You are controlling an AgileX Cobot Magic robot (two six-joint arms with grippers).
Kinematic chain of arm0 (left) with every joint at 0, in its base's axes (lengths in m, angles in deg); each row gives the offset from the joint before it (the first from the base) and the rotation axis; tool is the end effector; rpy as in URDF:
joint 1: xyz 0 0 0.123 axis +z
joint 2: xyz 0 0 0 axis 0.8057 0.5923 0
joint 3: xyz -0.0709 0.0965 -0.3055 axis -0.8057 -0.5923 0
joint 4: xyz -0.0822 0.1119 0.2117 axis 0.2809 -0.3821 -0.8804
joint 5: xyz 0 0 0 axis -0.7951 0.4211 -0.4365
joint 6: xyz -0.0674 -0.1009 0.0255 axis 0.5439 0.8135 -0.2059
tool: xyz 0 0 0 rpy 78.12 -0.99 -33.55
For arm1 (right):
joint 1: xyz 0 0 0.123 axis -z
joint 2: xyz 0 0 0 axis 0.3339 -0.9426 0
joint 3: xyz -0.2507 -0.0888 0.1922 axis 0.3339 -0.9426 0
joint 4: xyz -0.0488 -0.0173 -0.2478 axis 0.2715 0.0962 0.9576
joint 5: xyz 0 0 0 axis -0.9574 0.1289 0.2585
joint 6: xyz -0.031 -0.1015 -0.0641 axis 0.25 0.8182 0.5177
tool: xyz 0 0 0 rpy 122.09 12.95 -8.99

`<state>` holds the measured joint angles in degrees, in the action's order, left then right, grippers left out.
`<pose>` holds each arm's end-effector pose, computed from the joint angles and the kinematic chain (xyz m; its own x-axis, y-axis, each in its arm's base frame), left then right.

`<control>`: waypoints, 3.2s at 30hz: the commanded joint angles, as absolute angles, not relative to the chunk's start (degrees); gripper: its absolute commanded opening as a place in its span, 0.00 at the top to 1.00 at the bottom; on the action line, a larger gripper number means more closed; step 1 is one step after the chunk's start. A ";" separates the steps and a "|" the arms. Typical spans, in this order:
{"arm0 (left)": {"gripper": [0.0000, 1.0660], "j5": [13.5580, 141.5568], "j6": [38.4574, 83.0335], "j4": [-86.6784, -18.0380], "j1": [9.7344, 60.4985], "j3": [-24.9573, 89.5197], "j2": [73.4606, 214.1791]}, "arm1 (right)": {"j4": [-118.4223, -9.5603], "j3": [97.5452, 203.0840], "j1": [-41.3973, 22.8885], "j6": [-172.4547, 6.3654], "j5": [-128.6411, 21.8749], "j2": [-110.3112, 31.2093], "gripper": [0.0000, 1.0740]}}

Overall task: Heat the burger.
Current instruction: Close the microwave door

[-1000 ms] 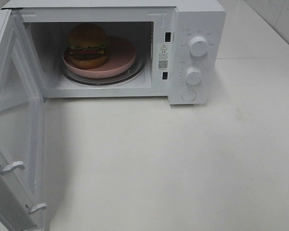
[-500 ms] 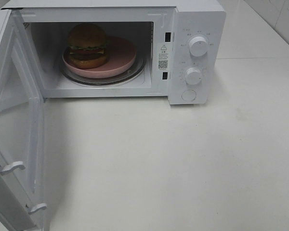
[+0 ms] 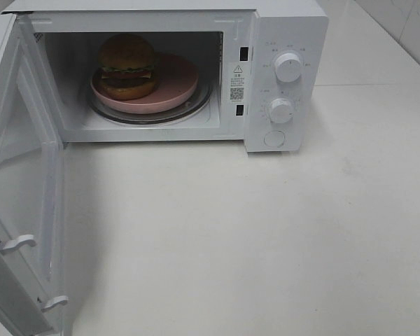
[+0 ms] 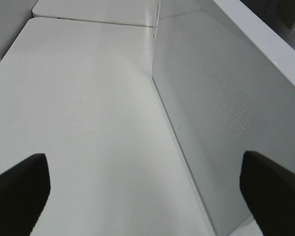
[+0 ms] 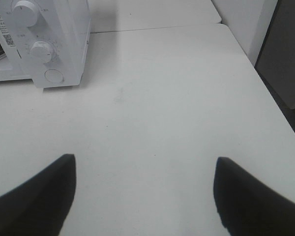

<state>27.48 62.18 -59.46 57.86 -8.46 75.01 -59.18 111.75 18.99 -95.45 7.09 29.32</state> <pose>-0.0199 -0.0156 0.2674 -0.4401 -0.0546 -0.8963 0.0203 0.9973 -0.0707 -0.0159 -0.0086 0.2727 -0.3794 0.0893 -0.9209 0.0893 0.9942 0.0596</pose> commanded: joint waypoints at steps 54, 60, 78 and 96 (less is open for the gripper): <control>1.00 57.90 70.20 -75.45 57.98 -14.41 93.46 | -59.24 111.53 19.16 -94.70 7.21 30.87 0.30; 1.00 66.84 70.31 -75.05 57.98 -18.25 99.13 | -59.24 111.53 19.16 -94.70 7.21 30.87 0.30; 1.00 98.24 74.84 -69.49 57.98 -22.78 123.31 | -59.24 111.53 19.16 -94.70 7.21 30.87 0.30; 1.00 124.20 104.75 -101.80 52.94 -22.61 141.41 | -59.24 111.53 19.16 -94.70 7.21 30.87 0.30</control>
